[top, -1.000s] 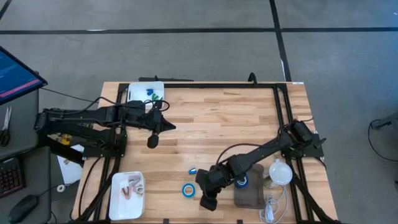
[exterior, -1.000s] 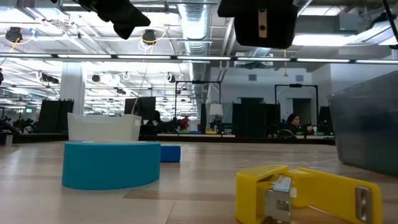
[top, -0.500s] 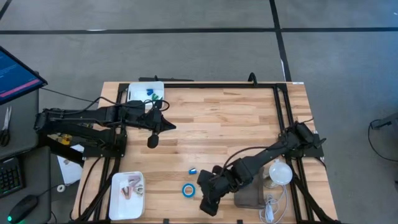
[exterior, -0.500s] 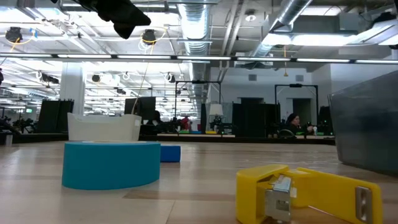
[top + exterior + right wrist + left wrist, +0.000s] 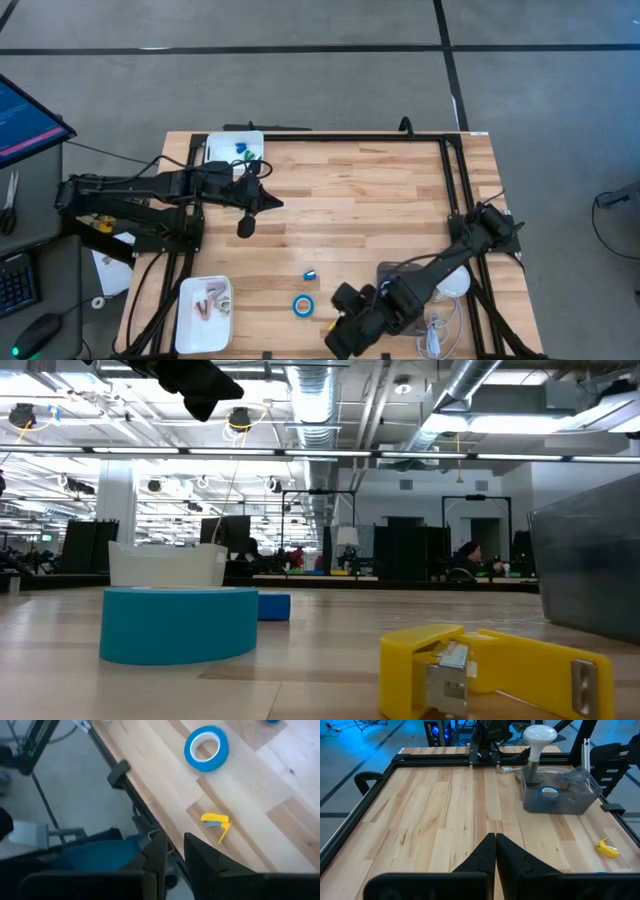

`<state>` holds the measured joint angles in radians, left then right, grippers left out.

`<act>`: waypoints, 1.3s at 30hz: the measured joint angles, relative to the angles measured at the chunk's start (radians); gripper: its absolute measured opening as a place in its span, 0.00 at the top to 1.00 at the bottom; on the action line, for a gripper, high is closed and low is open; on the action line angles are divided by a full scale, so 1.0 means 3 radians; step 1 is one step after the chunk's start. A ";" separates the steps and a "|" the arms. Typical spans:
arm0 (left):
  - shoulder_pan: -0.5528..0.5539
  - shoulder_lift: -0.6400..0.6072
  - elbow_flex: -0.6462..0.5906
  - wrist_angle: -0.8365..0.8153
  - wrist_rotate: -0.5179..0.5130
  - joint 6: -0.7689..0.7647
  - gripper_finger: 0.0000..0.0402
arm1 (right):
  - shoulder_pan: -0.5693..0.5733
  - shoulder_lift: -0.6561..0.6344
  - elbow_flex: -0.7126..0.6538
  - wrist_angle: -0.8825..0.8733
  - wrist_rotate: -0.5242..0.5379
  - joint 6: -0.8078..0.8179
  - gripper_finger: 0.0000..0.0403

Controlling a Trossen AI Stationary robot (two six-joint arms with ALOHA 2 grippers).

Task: Pick and place Stapler, Stapler remover, tape
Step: Put the yellow stapler into the top white bin

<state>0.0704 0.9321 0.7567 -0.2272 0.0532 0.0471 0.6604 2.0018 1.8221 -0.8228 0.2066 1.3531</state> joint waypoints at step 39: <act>0.0001 0.0001 -0.0001 0.0040 -0.0001 0.0150 0.99 | -0.0030 0.0599 0.0006 -0.0254 -0.0136 0.0782 0.85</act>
<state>0.0708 0.9325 0.7563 -0.2151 0.0528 0.0922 0.6514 2.1815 1.8240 -0.8989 0.1659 1.5877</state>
